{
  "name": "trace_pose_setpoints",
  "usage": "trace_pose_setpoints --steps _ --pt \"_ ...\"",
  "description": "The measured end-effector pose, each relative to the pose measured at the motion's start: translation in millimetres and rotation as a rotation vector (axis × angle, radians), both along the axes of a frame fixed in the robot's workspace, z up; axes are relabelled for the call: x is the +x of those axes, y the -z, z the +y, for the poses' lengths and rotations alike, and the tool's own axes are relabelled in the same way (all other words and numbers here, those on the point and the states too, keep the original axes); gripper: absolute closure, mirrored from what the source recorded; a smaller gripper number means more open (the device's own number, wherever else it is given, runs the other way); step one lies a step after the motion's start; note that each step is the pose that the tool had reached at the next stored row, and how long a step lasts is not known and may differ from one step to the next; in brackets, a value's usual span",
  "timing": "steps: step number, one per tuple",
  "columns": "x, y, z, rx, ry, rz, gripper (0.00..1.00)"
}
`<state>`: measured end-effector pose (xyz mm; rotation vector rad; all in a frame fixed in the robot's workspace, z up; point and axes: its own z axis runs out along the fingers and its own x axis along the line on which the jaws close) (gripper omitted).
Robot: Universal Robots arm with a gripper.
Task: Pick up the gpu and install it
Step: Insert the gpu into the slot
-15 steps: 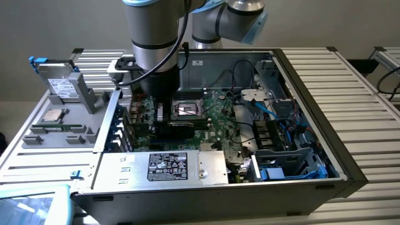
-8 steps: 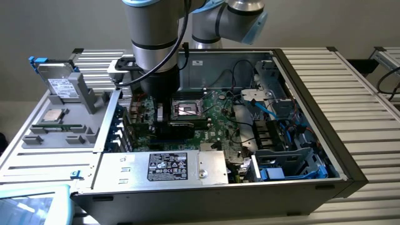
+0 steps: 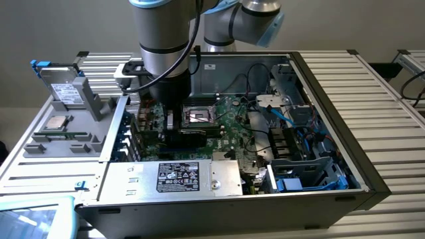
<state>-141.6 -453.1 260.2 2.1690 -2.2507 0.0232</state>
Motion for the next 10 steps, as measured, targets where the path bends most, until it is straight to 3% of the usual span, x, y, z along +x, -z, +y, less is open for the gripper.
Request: trace_pose_setpoints --steps 6,10 --pt "0.0 0.0 -0.3 0.0000 0.000 0.0001 0.73" --pt "0.0 -0.1 -0.3 -0.0001 0.000 0.0037 0.73"
